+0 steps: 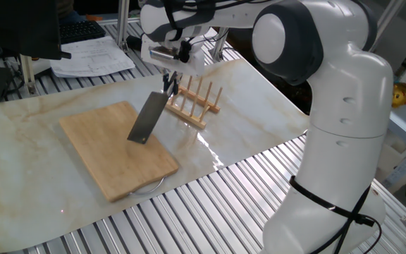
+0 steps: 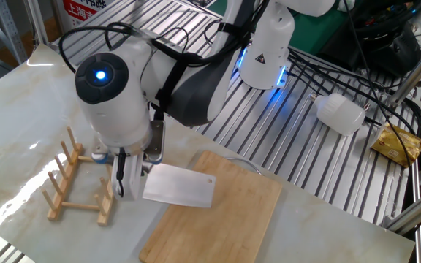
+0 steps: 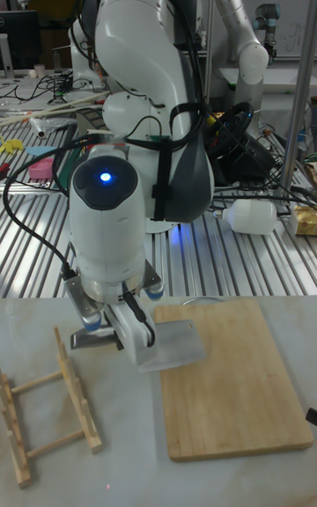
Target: Put the knife on the knife rack
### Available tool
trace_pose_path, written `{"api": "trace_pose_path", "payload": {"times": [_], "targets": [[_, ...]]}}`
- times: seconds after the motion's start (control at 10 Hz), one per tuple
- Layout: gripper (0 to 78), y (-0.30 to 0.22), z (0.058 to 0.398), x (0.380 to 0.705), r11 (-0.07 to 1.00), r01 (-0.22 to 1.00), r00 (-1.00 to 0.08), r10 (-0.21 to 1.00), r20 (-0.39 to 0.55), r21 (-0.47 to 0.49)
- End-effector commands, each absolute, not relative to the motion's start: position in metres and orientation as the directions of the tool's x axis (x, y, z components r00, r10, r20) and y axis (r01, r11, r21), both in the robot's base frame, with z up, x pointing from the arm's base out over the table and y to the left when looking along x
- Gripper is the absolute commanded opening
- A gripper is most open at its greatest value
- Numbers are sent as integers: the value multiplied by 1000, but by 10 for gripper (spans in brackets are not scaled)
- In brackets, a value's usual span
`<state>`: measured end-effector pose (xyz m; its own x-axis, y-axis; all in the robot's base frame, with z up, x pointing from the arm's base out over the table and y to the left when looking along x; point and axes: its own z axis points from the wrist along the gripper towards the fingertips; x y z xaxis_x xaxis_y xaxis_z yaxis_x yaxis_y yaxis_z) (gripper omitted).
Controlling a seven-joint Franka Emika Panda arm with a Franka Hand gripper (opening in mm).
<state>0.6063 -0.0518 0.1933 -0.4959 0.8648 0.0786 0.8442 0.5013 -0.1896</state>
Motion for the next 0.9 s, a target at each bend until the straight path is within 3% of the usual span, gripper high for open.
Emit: {"api": "trace_pose_path", "payload": {"times": [0.1,0.9], "targets": [[13,-59,202,611,513,834,-513,857,56,-205],[13,-80,210,622,497,839,-495,866,69,-221]]}}
